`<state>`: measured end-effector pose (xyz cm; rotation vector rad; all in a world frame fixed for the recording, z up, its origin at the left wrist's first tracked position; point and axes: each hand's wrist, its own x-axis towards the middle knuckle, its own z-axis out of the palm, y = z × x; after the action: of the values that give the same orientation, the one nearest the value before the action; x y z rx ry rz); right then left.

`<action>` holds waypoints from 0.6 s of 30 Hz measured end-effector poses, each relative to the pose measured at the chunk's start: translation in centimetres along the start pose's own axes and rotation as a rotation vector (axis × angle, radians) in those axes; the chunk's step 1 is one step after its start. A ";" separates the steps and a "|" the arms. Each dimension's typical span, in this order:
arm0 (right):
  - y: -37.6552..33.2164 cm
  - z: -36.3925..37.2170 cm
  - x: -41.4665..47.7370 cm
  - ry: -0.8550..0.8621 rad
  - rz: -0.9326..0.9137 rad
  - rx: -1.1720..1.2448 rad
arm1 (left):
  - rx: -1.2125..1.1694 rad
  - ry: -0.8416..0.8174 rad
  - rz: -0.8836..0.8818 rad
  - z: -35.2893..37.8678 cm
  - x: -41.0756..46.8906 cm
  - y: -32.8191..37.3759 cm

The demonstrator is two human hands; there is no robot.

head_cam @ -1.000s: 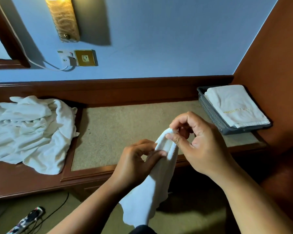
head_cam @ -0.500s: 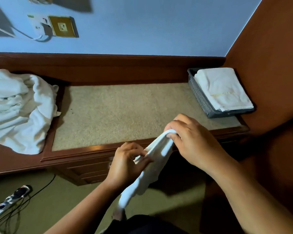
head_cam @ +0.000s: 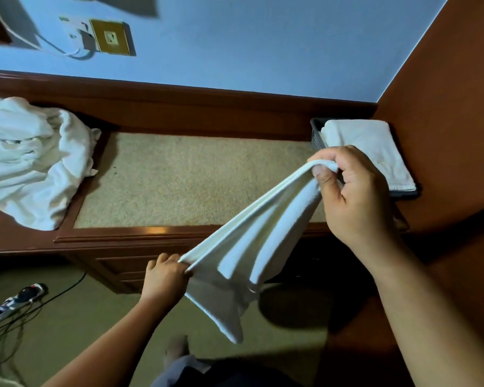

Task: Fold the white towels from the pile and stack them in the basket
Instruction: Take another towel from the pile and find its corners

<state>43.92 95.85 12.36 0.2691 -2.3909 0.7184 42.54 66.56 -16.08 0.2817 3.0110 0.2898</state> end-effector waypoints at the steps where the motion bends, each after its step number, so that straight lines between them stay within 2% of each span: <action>1: 1.0 0.0 -0.2 0.001 0.056 0.009 | 0.023 0.003 -0.057 0.3 -0.6 -0.5; 7: 7.9 1.5 -2.4 0.002 0.510 0.090 | 0.132 -0.072 -0.338 0.3 -3.2 -3.1; 11: 10.0 3.0 -3.7 -0.160 0.539 0.105 | 0.078 -0.065 -0.450 -0.4 -4.6 -3.7; 14: 10.9 3.7 -4.1 -0.256 0.511 0.055 | -0.052 0.058 -0.481 -1.2 -5.0 -3.0; 18: 12.4 4.0 -4.1 -0.293 0.539 -0.014 | -0.394 0.378 -0.530 -3.0 -5.7 -2.1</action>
<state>40.73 104.01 1.91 -0.3138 -2.7791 0.9510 47.37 62.85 -13.05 -0.6599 3.1203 0.9435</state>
